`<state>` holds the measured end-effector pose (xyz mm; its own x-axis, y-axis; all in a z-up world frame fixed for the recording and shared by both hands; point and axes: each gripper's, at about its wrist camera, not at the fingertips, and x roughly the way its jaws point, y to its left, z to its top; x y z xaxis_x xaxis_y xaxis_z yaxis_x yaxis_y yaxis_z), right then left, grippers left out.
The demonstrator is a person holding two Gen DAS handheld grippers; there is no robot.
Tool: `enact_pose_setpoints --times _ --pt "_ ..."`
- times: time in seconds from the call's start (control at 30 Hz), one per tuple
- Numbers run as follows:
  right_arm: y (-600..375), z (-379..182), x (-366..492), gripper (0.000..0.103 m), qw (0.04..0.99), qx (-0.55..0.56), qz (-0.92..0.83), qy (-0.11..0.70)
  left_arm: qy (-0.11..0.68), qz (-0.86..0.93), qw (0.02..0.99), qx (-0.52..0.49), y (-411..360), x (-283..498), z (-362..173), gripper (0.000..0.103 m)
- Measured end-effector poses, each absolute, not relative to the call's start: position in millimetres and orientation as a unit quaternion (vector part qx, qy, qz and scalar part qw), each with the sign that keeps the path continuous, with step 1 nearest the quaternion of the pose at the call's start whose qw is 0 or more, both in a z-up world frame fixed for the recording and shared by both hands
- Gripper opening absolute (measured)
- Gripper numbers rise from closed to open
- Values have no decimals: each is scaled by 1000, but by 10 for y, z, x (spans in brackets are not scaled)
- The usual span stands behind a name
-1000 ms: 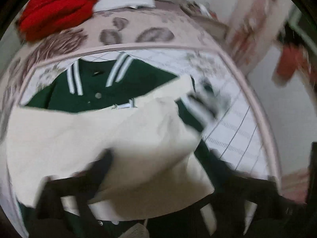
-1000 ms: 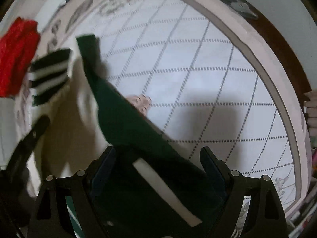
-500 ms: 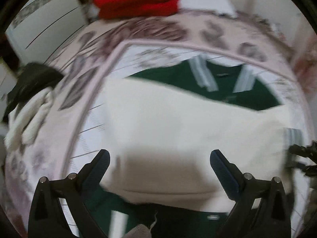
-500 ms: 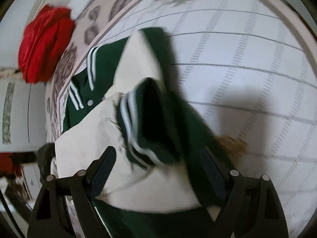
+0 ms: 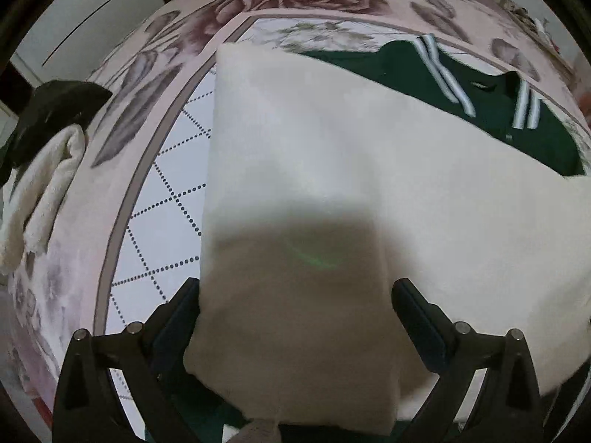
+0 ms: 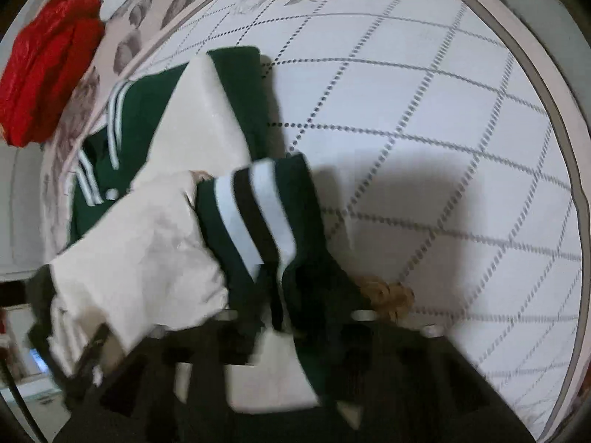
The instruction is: Fold large clothes
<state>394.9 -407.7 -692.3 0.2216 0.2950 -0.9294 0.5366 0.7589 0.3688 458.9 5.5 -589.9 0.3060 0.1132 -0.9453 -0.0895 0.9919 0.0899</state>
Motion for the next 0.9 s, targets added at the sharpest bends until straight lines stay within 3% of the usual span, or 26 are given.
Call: enact_pose_setpoints --times 0.13,0.33,0.43,0.47,0.63,0.77,0.83,0.9 --pt "-4233 -6768 3329 63 697 332 -105 627 579 34 814 0 27 4255 -5619 103" --pt "-4134 -7325 2364 67 642 284 -112 703 598 -1 801 23 -96 3572 -5444 103" --pt "-4016 -7470 1983 17 648 297 -121 691 606 -9 794 54 -129 3225 -5475 103" --pt "-3974 -7446 1868 13 650 311 -131 681 608 -9 792 61 -146 3153 -5479 103" --pt "-3490 -7421 1329 10 611 389 -136 676 620 -2 781 74 121 2813 -5464 103" --pt "-2761 -7506 928 11 534 497 -32 683 606 14 788 106 452 2637 -5368 103" --pt "-2579 -7524 783 17 507 477 -31 717 606 19 786 125 530 2585 -5423 103" --pt "-2601 -7372 727 21 541 438 -56 716 606 20 783 140 556 2541 -5524 103"
